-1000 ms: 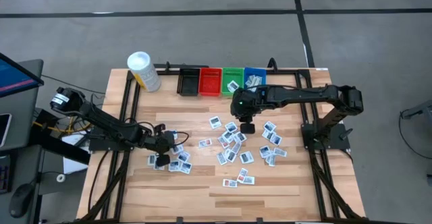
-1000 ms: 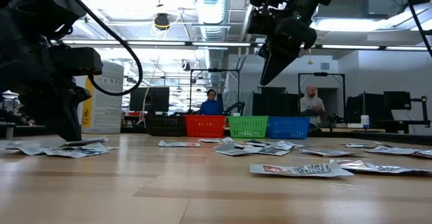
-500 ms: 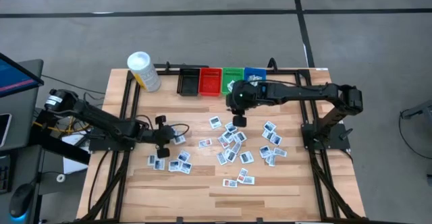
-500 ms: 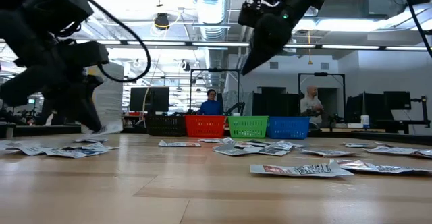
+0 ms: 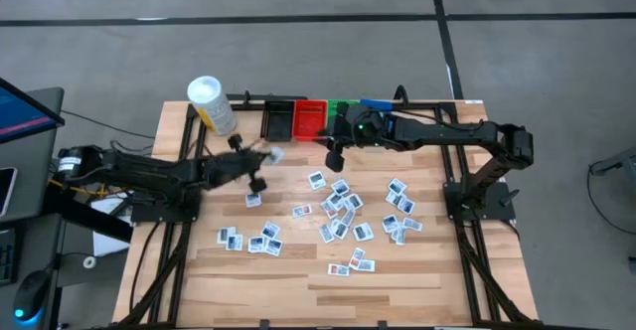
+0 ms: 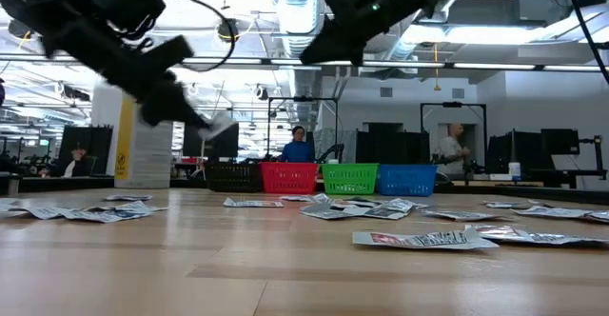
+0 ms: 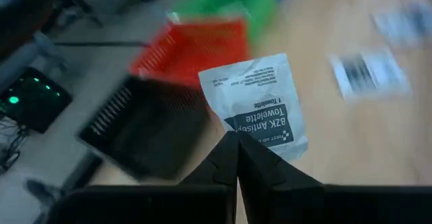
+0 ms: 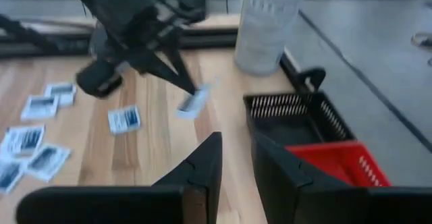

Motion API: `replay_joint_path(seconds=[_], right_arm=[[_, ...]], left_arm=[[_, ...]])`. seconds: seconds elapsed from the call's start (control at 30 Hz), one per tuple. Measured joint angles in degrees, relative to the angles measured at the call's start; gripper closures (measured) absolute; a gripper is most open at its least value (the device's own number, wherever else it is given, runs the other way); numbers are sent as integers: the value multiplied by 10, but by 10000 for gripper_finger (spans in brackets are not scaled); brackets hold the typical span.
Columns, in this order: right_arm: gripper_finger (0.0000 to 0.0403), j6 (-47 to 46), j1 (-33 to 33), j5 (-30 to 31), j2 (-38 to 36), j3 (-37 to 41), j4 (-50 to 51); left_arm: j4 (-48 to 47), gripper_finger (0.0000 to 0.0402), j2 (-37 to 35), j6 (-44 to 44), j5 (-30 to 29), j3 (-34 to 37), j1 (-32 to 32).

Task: Pick & Place First Aid Supplies
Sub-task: Put the towelette pack into the green bin

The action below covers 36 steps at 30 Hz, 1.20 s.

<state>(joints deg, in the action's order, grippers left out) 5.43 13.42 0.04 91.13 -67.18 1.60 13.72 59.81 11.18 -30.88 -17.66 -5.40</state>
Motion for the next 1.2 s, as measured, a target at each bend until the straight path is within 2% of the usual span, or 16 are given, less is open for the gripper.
replay_joint_path(seconds=[0.13, 0.27, 0.47, 0.67, 1.03, 1.2], right_arm=[[328, -23, 2, 0, 0, 0, -38], [328, -55, 6, 0, 0, 0, -57], [328, -101, 6, -1, 1, 0, -94], [321, -106, 6, -18, 1, 0, -112], [247, -130, 13, -15, 1, 0, -104], [235, -130, 17, 10, 1, 0, -90]], left_arm=[[132, 397, 0, 2, 40, -1, -58], [227, 397, 0, -1, 51, -2, -72], [234, 397, 12, -24, 54, -42, -60], [236, 397, 68, -24, 56, -99, -54], [237, 398, 152, -25, 86, -162, -54], [237, 398, 160, -24, 87, -167, -54]])
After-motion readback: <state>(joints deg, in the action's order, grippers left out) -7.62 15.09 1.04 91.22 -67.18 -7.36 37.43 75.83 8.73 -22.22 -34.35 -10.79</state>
